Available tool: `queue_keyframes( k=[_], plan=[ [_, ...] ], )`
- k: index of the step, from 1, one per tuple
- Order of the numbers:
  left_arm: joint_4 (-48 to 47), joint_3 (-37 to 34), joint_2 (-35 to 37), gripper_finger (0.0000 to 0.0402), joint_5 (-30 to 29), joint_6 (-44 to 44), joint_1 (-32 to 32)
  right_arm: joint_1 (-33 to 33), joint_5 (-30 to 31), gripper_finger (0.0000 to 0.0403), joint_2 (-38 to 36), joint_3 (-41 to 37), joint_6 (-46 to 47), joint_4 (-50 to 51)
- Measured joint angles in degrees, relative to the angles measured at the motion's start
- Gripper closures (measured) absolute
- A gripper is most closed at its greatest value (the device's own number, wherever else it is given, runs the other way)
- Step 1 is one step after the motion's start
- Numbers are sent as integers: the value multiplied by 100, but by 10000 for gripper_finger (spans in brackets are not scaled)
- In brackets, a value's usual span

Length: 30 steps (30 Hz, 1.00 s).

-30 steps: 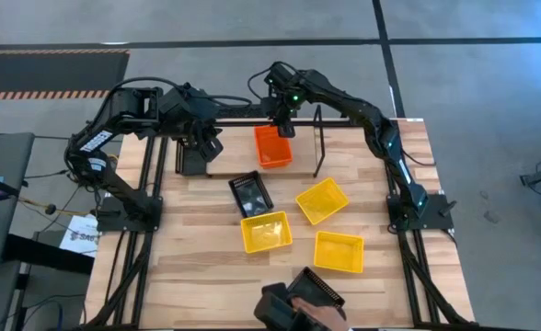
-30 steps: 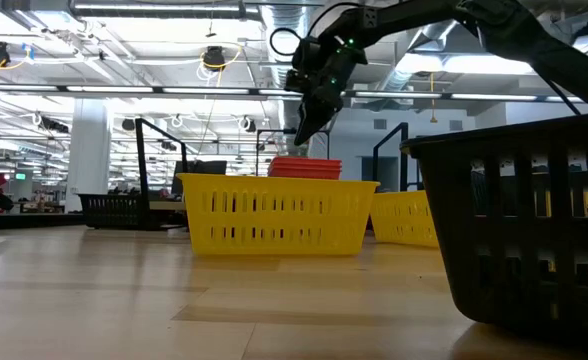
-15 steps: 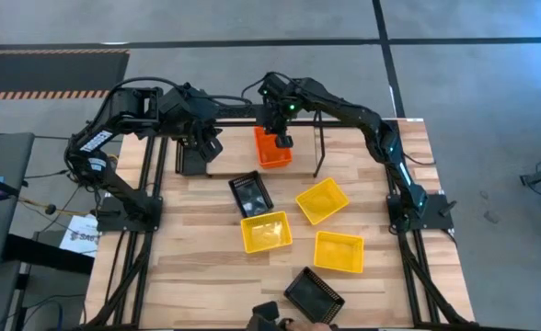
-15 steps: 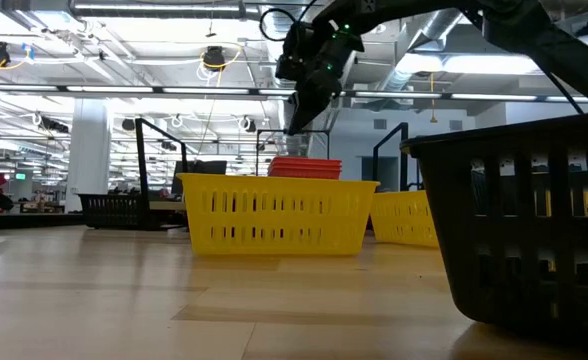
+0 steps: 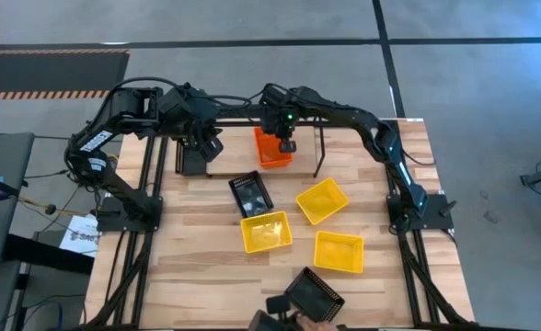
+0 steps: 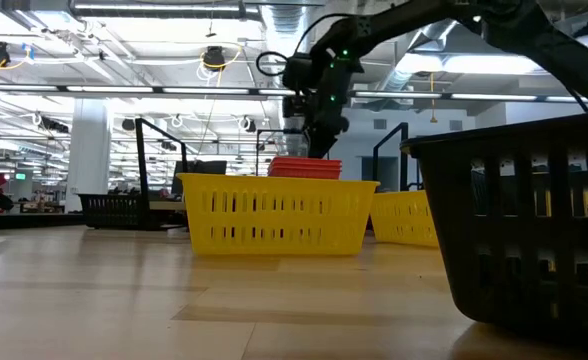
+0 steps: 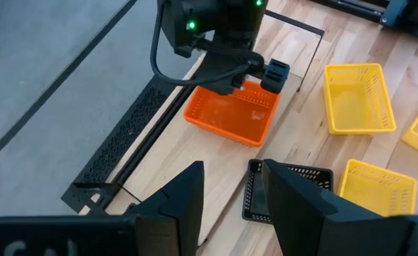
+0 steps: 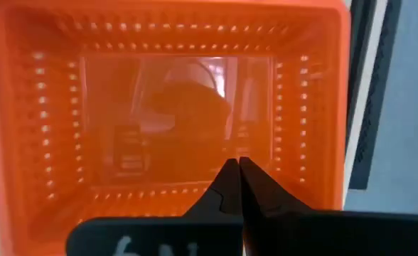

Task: Stack baskets on shelf by color
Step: Stack the orange bin on top of the orange bins on the shelf

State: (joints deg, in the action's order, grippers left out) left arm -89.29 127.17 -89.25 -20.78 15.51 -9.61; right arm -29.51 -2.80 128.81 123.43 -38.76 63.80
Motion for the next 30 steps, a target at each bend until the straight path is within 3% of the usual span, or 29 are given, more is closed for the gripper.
queue_keyframes(
  k=[14, 22, 27, 30],
  plan=[
    [2, 0, 0, 268, 4, 33, 1, -261, 155, 402, -11, -290, 332, -191],
    [0, 0, 0, 268, 7, 32, -1, -463, 480, 402, -11, -290, 341, 568],
    [-13, 0, 0, 268, 9, 28, 1, -510, 909, 402, -83, -283, 328, 541],
    [-74, -1, 0, 268, 7, 1, -1, -465, 820, 402, -185, -229, 321, 532]
  ],
)
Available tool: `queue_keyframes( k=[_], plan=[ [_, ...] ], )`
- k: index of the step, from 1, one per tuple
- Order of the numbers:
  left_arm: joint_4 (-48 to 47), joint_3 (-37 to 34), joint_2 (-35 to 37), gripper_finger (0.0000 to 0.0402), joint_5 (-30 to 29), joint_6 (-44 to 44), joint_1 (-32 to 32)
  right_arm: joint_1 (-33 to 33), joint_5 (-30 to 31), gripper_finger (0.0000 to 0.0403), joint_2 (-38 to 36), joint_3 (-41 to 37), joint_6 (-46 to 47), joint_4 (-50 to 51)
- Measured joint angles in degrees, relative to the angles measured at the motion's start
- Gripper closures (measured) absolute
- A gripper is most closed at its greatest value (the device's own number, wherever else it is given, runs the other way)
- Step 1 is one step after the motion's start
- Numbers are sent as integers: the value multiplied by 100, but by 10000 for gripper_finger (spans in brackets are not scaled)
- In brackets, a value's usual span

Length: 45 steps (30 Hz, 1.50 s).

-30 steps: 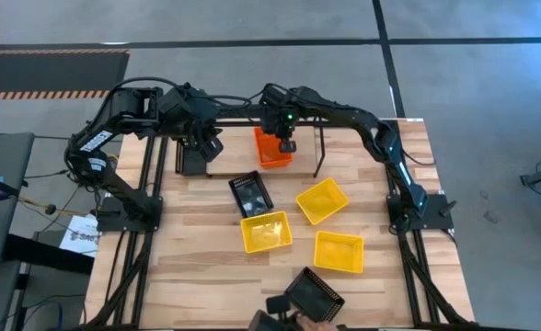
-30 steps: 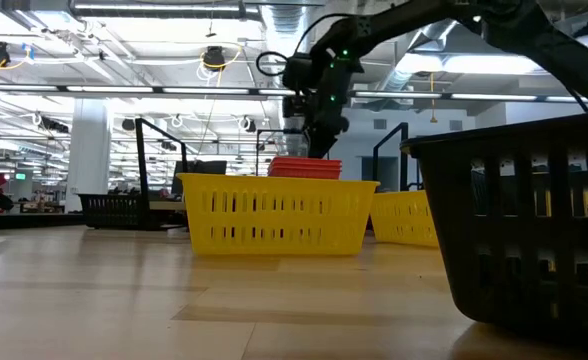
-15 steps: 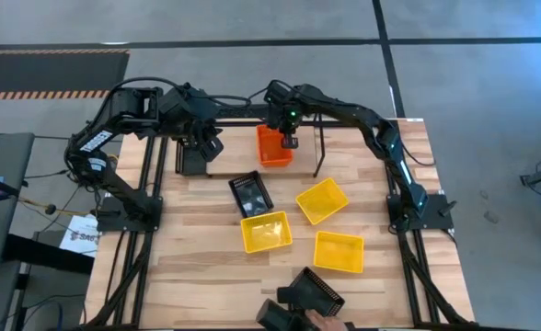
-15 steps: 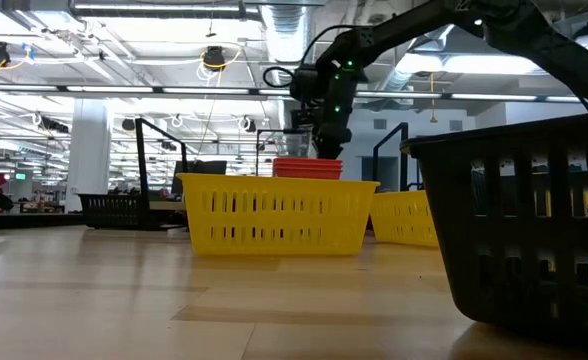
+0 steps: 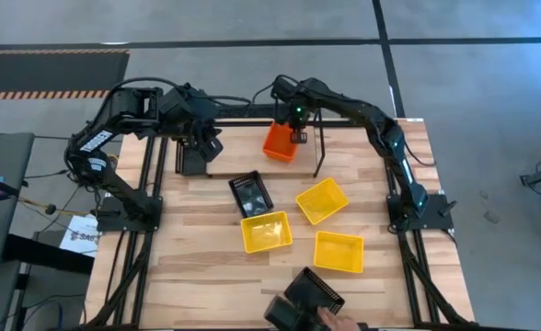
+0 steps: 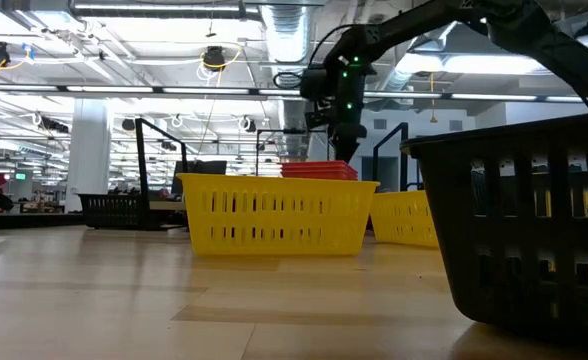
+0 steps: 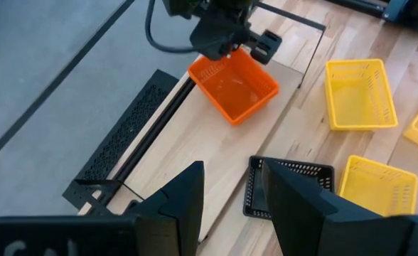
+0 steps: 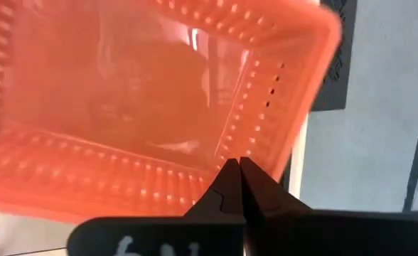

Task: Stack baskets on shelf by color
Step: Stack the orange bin on top of the orange bins on the shelf

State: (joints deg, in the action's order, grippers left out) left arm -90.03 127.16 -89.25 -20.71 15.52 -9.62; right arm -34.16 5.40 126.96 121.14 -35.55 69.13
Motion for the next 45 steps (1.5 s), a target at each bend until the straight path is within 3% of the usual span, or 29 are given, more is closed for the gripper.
queue_keyframes(
  k=[7, 23, 45],
  plan=[
    [-1, -1, 0, 268, -7, -86, 1, 452, -869, 403, -59, 9, 62, 81],
    [-1, 1, 0, 268, 80, -89, -1, 807, -842, 403, -14, -501, 348, 503],
    [1, 1, 0, 268, 90, -91, -1, 924, -845, 403, -414, -507, 649, 1042]
  ],
)
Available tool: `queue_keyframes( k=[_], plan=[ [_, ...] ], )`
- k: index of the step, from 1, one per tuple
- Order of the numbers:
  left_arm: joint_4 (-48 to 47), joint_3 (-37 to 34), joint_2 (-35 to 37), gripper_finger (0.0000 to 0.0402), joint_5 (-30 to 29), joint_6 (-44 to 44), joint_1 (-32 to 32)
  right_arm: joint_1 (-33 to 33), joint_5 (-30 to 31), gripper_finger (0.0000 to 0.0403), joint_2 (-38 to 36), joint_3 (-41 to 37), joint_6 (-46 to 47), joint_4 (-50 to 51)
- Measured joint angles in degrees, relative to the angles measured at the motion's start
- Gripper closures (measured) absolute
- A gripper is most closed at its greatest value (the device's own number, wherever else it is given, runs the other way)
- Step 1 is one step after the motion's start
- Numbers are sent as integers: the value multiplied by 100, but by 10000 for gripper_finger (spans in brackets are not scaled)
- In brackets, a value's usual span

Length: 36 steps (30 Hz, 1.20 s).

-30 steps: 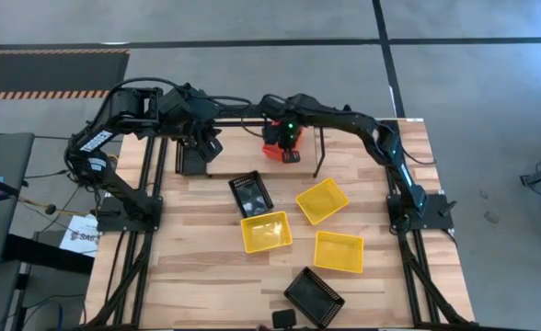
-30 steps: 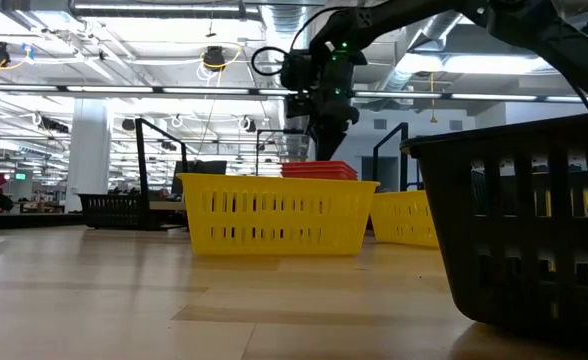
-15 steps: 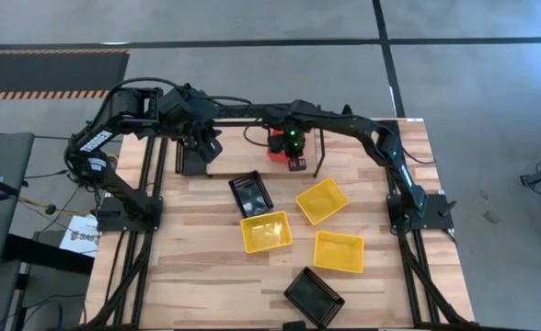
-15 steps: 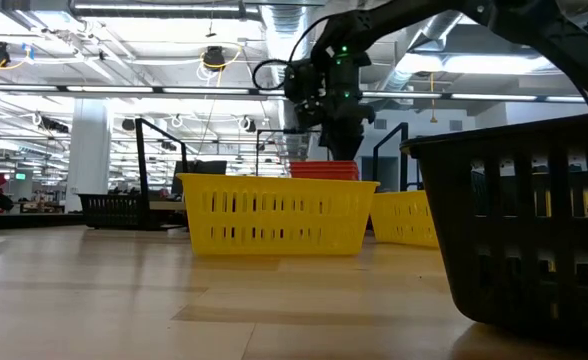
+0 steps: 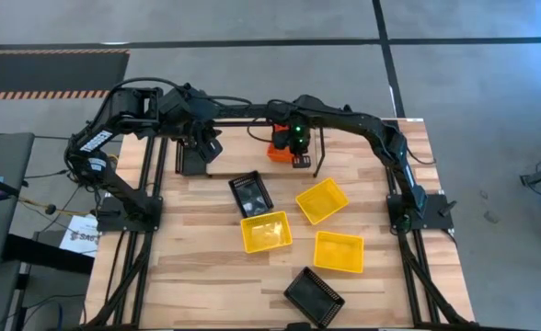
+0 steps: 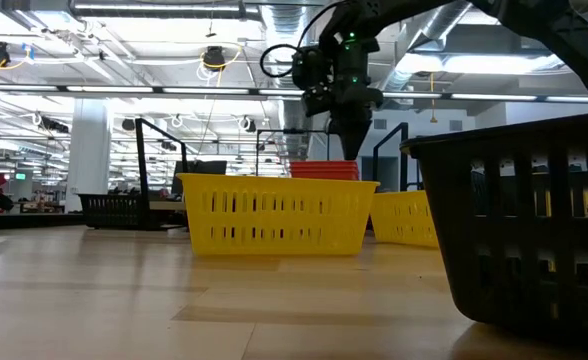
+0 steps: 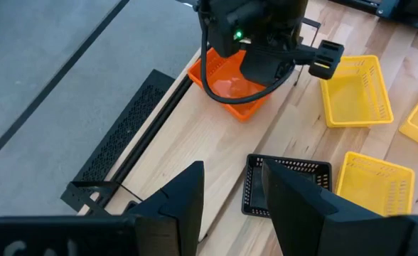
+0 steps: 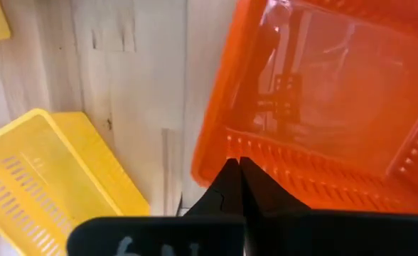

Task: Stack baskets on shelf by color
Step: Stack the orange bin on top of the orange bins on the shelf

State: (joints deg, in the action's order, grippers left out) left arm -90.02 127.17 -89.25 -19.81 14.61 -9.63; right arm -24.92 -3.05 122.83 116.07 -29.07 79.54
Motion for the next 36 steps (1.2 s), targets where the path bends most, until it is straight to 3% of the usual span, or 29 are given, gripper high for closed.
queue_keyframes(
  k=[6, 29, 33, 36],
  plan=[
    [0, 1, 0, 268, 0, 0, 2, 56, -36, 403, 20, 0, -91, -298],
    [2, 1, 0, 268, 155, -35, 2, 95, 53, 403, -36, -485, 123, 229],
    [1, 1, 0, 268, 153, -37, 2, 93, 577, 403, -130, -489, 10, -199],
    [1, 0, 0, 268, 153, -37, 2, 17, 516, 403, -181, -481, -120, -664]
  ],
)
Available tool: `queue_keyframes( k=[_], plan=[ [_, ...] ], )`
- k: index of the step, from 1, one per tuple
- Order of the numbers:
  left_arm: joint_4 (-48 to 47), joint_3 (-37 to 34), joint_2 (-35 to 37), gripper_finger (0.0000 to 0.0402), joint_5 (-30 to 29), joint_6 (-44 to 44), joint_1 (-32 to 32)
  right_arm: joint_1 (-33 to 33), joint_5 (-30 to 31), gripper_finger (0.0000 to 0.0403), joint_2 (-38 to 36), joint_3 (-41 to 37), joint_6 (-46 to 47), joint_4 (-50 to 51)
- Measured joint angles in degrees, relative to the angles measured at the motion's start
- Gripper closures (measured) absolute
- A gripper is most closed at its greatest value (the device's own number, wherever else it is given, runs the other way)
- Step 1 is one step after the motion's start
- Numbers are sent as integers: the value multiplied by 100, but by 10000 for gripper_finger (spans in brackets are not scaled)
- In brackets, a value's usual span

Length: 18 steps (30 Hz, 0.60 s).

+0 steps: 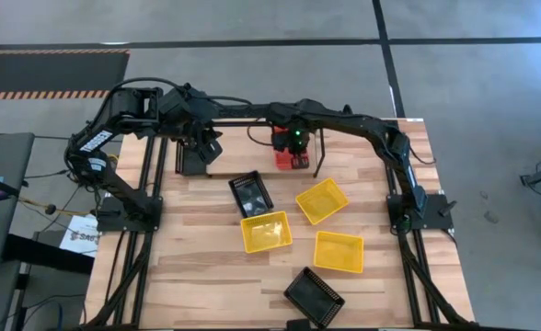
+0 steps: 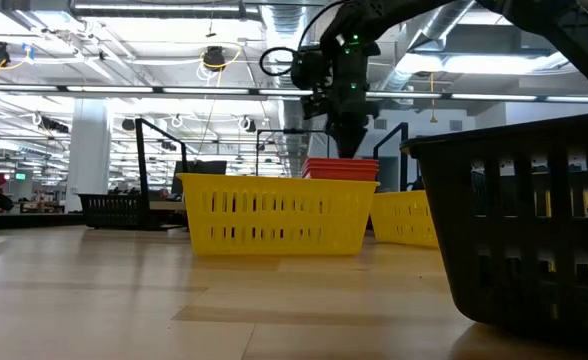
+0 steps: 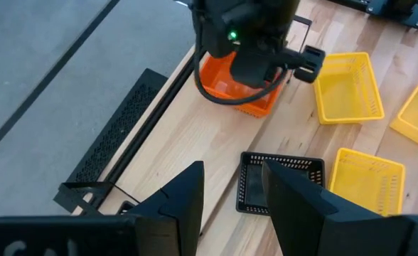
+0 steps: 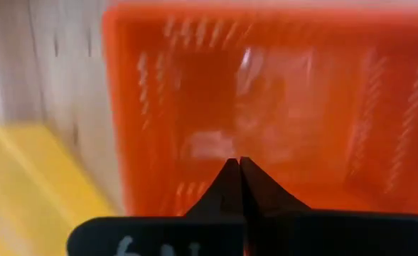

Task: Stack baskets on shelf by color
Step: Stack the orange bin on top of the orange bins on the shelf

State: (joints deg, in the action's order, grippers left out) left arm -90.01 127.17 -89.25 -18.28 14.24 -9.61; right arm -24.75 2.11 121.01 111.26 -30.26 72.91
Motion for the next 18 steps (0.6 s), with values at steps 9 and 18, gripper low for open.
queue_keyframes(
  k=[9, 18],
  plan=[
    [0, 0, 0, 268, -2, 10, 0, -465, -98, 403, 11, 0, 87, -614],
    [1, 1, 0, 268, -2, 92, 0, -890, -536, 403, 11, 0, 181, -861]
  ],
)
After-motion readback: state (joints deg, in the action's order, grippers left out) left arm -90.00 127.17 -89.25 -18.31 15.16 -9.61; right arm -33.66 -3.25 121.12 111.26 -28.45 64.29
